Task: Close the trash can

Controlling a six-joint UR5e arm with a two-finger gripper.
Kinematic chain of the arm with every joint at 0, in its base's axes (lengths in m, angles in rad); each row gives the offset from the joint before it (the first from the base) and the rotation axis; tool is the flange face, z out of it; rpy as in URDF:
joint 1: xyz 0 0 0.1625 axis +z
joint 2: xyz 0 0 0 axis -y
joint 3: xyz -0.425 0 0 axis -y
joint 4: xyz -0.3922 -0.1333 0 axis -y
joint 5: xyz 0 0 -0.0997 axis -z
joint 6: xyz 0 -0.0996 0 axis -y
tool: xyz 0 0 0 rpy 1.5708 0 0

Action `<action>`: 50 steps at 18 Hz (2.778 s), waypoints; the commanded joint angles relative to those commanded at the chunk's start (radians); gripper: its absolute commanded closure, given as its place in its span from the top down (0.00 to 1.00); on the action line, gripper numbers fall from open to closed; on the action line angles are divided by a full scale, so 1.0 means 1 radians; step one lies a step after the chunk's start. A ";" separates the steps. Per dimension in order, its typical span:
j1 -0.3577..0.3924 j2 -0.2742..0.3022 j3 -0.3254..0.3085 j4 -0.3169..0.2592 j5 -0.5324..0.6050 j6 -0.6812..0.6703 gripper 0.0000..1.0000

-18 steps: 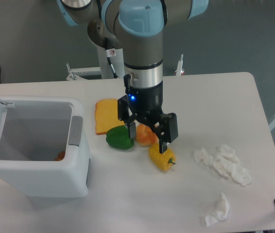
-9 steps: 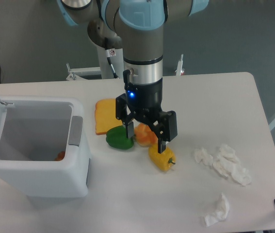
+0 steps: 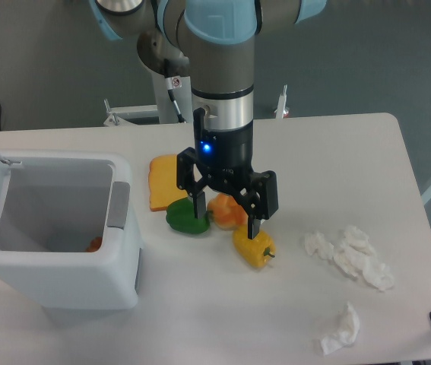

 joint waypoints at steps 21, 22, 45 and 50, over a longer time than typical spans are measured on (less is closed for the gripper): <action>-0.032 -0.006 -0.035 -0.005 0.003 -0.074 1.00; -0.032 -0.005 -0.038 -0.006 0.005 -0.075 1.00; -0.074 -0.011 -0.002 -0.003 -0.002 -0.331 1.00; -0.078 0.006 0.002 -0.003 -0.002 -0.386 1.00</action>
